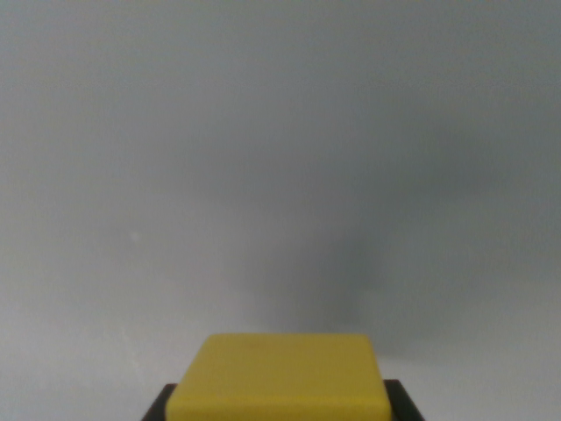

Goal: Pick yellow cube

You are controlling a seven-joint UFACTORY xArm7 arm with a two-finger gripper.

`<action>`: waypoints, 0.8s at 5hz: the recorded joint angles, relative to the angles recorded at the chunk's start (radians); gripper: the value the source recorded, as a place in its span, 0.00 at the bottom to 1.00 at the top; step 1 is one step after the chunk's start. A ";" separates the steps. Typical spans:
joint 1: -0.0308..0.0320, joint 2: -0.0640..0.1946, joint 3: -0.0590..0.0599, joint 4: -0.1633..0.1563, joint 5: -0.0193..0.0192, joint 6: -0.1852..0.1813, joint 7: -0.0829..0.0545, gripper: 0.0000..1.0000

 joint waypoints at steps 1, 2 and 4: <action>0.0000 0.000 0.000 0.000 0.0000 0.000 0.000 1.00; 0.0006 -0.019 -0.001 0.022 -0.0057 0.041 0.006 1.00; 0.0011 -0.040 -0.001 0.045 -0.0119 0.084 0.012 1.00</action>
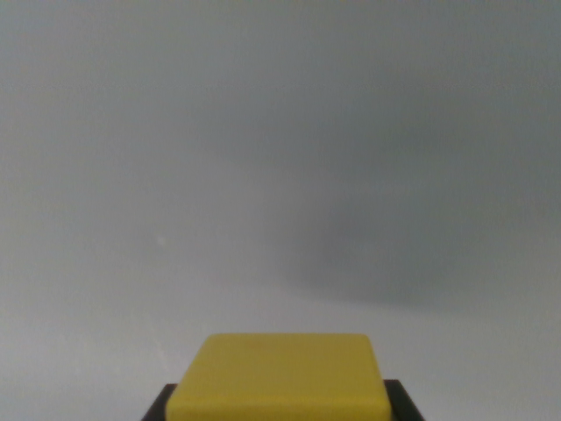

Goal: Pick yellow cube

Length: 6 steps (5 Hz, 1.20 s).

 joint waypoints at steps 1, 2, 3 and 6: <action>0.0000 0.000 0.000 0.000 0.0000 0.000 0.000 1.00; 0.0006 -0.021 -0.001 0.024 -0.0064 0.045 0.006 1.00; 0.0006 -0.021 -0.001 0.024 -0.0064 0.045 0.006 1.00; 0.0019 -0.065 -0.002 0.074 -0.0194 0.137 0.019 1.00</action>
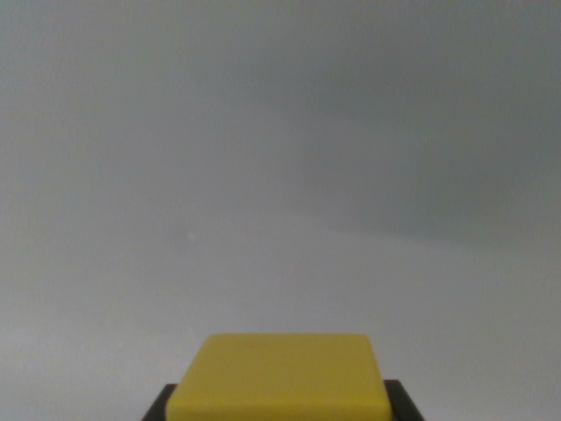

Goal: Pick yellow cube

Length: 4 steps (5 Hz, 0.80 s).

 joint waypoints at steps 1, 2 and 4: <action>0.0000 0.000 0.000 0.000 0.0000 0.000 0.000 1.00; 0.0006 -0.022 -0.001 0.026 -0.0067 0.047 0.007 1.00; 0.0013 -0.045 -0.001 0.051 -0.0134 0.095 0.013 1.00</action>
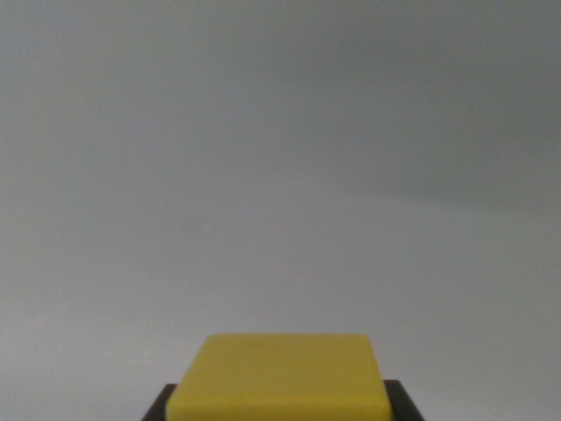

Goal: Pick yellow cube

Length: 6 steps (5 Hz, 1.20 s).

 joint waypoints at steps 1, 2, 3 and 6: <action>0.0000 0.000 0.000 0.000 0.0000 0.000 0.000 1.00; 0.0006 -0.022 -0.001 0.025 -0.0066 0.047 0.007 1.00; 0.0006 -0.022 -0.001 0.025 -0.0066 0.047 0.007 1.00; 0.0018 -0.062 -0.002 0.071 -0.0185 0.131 0.018 1.00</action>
